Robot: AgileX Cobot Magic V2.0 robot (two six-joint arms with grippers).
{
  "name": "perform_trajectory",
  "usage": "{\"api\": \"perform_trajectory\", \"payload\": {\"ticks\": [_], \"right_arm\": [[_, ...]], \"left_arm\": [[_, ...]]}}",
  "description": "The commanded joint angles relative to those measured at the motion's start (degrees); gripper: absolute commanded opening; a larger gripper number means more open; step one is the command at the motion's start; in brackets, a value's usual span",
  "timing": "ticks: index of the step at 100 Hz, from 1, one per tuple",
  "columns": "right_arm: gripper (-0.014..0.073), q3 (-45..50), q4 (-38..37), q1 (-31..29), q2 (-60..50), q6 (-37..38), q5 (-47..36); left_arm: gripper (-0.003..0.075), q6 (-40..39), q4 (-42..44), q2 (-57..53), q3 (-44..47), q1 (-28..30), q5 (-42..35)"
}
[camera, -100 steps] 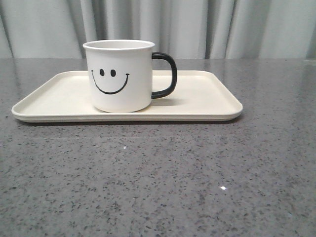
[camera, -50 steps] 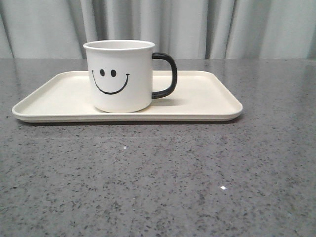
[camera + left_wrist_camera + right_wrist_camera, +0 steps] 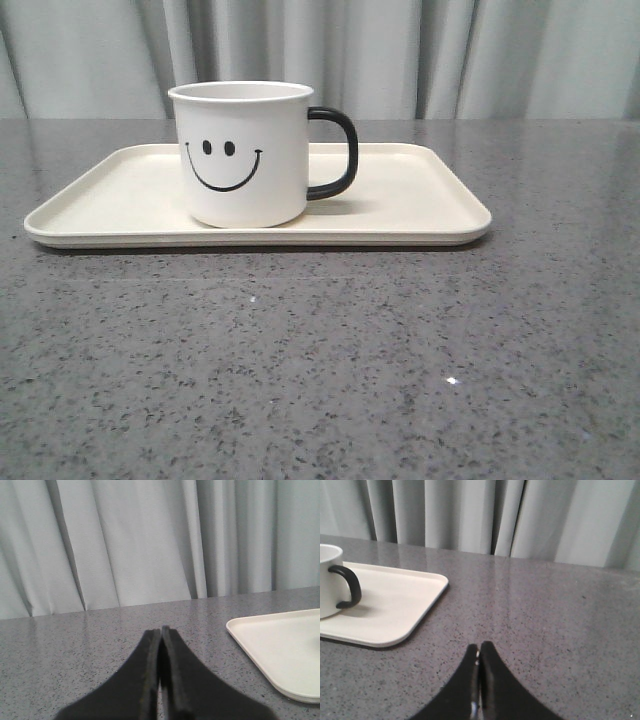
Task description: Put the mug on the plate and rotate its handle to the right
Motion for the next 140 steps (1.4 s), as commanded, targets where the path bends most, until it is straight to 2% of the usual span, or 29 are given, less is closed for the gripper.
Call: {"api": "perform_trajectory", "payload": {"ticks": [1, 55, 73, 85, 114, 140], "right_arm": [[-0.0066, 1.13, 0.80, 0.09, -1.09, -0.53, -7.73], [-0.0066, 11.61, 0.74, 0.09, -1.09, -0.53, -14.97], [-0.0066, 11.63, -1.65, 0.03, -1.09, -0.46, -13.54], [-0.0066, 11.63, -5.75, 0.03, -1.09, 3.44, -13.54], [-0.0066, 11.63, -20.71, 0.03, -1.09, 19.92, -13.43], [-0.0066, 11.63, -21.84, 0.03, -1.09, 20.91, -13.48]], "left_arm": [[-0.0020, -0.01, -0.12, -1.72, 0.57, 0.09, -4.12], [-0.0020, -0.01, -0.12, -1.72, 0.57, 0.09, -4.12], [-0.0020, -0.01, -0.12, -1.72, 0.57, 0.09, -4.12], [-0.0020, -0.01, -0.12, -1.72, 0.57, 0.09, -4.12], [-0.0020, -0.01, -0.12, -1.72, 0.57, 0.09, -4.12], [-0.0020, -0.01, -0.12, -1.72, 0.57, 0.09, -4.12]]}}
